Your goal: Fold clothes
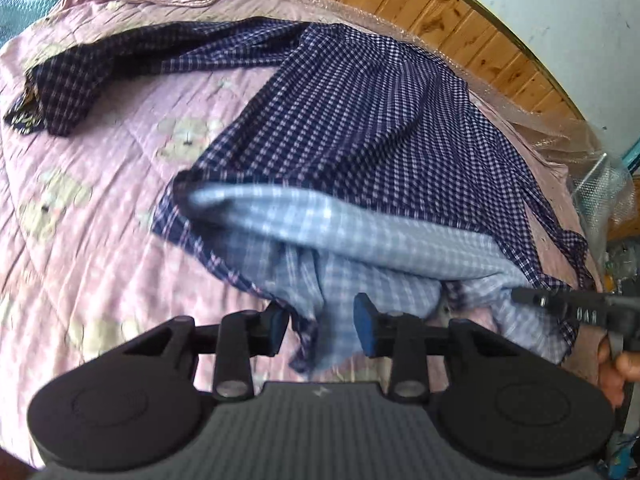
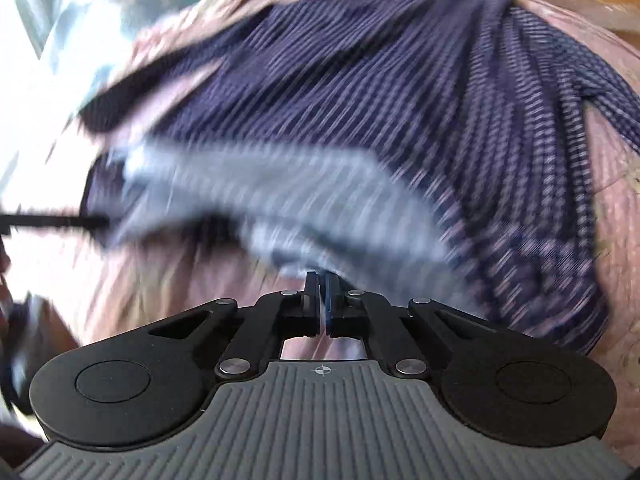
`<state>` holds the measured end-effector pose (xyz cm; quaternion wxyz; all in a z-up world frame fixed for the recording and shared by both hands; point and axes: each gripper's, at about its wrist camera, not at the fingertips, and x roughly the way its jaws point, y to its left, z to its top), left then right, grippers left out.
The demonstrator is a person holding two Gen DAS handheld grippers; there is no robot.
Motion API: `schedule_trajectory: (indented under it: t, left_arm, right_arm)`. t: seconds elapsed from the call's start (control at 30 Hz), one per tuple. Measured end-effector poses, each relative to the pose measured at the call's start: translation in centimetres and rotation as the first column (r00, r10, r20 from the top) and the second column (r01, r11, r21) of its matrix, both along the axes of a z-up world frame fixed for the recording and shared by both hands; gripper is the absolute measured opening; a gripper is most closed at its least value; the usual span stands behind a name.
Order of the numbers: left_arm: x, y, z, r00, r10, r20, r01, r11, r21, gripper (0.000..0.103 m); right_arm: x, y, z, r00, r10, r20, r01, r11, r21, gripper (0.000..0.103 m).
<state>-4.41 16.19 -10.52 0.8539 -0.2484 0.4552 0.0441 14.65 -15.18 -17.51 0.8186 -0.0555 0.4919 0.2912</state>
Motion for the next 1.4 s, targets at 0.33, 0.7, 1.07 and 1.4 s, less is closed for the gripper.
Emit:
schedule_trajectory:
  t: [0.33, 0.7, 1.07, 1.4]
  left_arm:
    - [-3.7, 0.8, -1.9, 0.994, 0.094, -0.055, -0.096, 0.995, -0.029, 0.053]
    - [-1.1, 4.2, 1.1, 0.983, 0.178, 0.044, -0.149, 0.914, -0.377, 0.001]
    - [-2.6, 5.9, -1.4, 0.954, 0.157, -0.256, -0.213, 0.955, -0.207, 0.002]
    - [0.0, -0.5, 3.6, 0.997, -0.058, -0.053, 0.047, 0.981, -0.19, 0.021]
  right_arm:
    - [-3.1, 0.9, 0.8, 0.991, -0.033, -0.131, 0.07, 0.954, 0.293, 0.053]
    - [-2.1, 5.3, -7.7, 0.917, -0.09, -0.389, 0.317, 0.756, 0.573, 0.014]
    - [-4.1, -1.9, -4.6, 0.849, -0.002, -0.529, 0.35, 0.751, 0.559, 0.006]
    - [-8.9, 0.3, 0.2, 0.979, 0.025, 0.203, -0.011, 0.998, -0.068, 0.066]
